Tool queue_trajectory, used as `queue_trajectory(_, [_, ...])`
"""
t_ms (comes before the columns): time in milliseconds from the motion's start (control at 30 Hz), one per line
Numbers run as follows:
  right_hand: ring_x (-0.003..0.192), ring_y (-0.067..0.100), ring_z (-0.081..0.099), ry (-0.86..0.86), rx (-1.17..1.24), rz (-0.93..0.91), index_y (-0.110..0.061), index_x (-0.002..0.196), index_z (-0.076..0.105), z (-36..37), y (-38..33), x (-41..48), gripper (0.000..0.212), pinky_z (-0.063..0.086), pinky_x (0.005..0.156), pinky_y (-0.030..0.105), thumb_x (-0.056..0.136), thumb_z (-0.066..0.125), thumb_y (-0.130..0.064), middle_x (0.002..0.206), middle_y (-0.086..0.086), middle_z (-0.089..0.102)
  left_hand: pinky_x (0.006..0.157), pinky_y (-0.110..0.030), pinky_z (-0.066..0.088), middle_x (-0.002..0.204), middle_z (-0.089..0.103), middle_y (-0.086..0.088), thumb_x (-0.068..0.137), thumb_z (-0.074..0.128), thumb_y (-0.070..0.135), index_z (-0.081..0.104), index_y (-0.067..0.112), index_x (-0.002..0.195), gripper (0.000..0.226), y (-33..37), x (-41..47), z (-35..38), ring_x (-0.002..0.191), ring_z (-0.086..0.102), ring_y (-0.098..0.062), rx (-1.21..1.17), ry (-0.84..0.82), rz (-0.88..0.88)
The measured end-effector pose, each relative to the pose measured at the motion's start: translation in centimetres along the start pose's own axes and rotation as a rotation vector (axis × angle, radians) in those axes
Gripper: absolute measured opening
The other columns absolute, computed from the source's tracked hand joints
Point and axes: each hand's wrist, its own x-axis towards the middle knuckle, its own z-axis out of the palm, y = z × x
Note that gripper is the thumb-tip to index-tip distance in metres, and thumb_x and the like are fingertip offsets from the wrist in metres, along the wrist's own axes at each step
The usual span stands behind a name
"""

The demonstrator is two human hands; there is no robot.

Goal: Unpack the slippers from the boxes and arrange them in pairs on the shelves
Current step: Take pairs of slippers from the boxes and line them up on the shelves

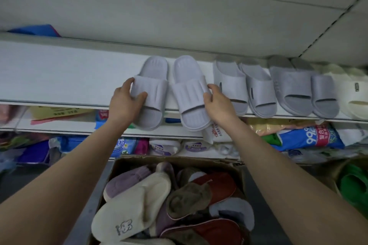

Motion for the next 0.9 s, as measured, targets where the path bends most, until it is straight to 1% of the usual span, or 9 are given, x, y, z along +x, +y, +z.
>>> queue_trajectory(67, [0.111,0.035,0.055,0.045,-0.094,-0.048,-0.012,0.140,0.039,0.0,0.3,-0.1,0.040,0.040,0.082,0.035,0.104,0.033,-0.027,0.125,0.018,0.057,0.101,-0.045,0.039,0.140,0.042,-0.021,0.087,0.065,0.032,0.034,0.021,0.147,0.068,-0.3,-0.5,0.2,0.125,0.044,-0.038,0.060,0.026,0.147])
queue_trajectory(133, [0.119,0.034,0.050,0.058,-0.133,-0.148,-0.015,0.146,0.031,0.0,0.5,-0.8,0.050,0.043,0.092,0.039,0.101,0.041,-0.033,0.134,0.018,0.049,0.106,-0.048,0.038,0.146,0.035,-0.021,0.082,0.071,0.033,0.035,0.023,0.146,0.075,-0.4,-1.1,0.4,0.129,0.040,-0.039,0.117,0.029,0.305])
queue_trajectory(233, [0.139,0.034,0.030,-0.008,-0.267,-0.286,-0.026,0.154,0.016,0.4,0.5,-2.2,0.084,0.036,0.109,0.045,0.088,0.057,-0.058,0.156,0.016,0.021,0.107,-0.053,0.037,0.149,0.030,-0.022,0.074,0.078,0.033,0.042,0.022,0.143,0.079,-0.9,-1.3,0.9,0.131,0.038,-0.043,0.211,-0.007,0.463])
queue_trajectory(300, [0.144,0.037,0.020,-0.042,-0.371,-0.309,-0.028,0.155,0.013,1.2,0.5,-2.4,0.094,0.028,0.113,0.047,0.083,0.063,-0.061,0.161,0.017,0.005,0.107,-0.057,0.035,0.150,0.030,-0.024,0.073,0.080,0.032,0.047,0.020,0.141,0.076,-0.9,-1.0,1.3,0.132,0.035,-0.046,0.249,-0.023,0.481])
queue_trajectory(400, [0.143,0.041,0.022,0.016,-0.408,-0.307,-0.024,0.156,0.015,2.0,0.5,-1.3,0.089,0.028,0.113,0.046,0.087,0.065,-0.050,0.160,0.022,0.004,0.110,-0.056,0.032,0.151,0.029,-0.024,0.074,0.080,0.030,0.049,0.019,0.140,0.074,-0.5,-0.1,1.7,0.134,0.033,-0.047,0.251,-0.021,0.468])
queue_trajectory(567, [0.144,0.039,0.017,0.023,-0.411,-0.250,-0.019,0.156,0.007,2.5,-0.7,1.8,0.085,0.027,0.114,0.044,0.092,0.063,-0.028,0.159,0.023,0.000,0.112,-0.053,0.031,0.153,0.026,-0.021,0.076,0.079,0.031,0.047,0.020,0.141,0.074,0.6,2.1,2.3,0.138,0.029,-0.043,0.243,-0.019,0.450])
queue_trajectory(700, [0.141,0.036,0.019,0.056,-0.405,-0.273,-0.012,0.153,0.013,2.9,-1.8,3.9,0.078,0.036,0.106,0.041,0.091,0.059,-0.011,0.159,0.019,0.005,0.112,-0.051,0.030,0.153,0.026,-0.022,0.075,0.079,0.032,0.047,0.020,0.141,0.074,1.0,3.6,2.7,0.137,0.030,-0.043,0.247,-0.014,0.451])
queue_trajectory(800, [0.143,0.035,0.017,0.066,-0.392,-0.281,-0.011,0.154,0.009,3.1,-2.2,5.3,0.081,0.033,0.109,0.038,0.089,0.058,-0.004,0.159,0.019,0.005,0.113,-0.051,0.029,0.154,0.025,-0.021,0.076,0.078,0.032,0.047,0.021,0.141,0.074,1.0,4.0,2.8,0.138,0.029,-0.043,0.243,-0.008,0.449])
queue_trajectory(900, [0.146,0.035,0.010,0.007,-0.396,-0.281,-0.014,0.156,0.000,2.9,-2.3,5.5,0.092,0.030,0.112,0.039,0.088,0.061,-0.006,0.161,0.017,-0.004,0.113,-0.052,0.029,0.155,0.023,-0.019,0.078,0.076,0.034,0.045,0.022,0.143,0.073,1.0,4.0,2.8,0.139,0.027,-0.042,0.258,-0.007,0.458])
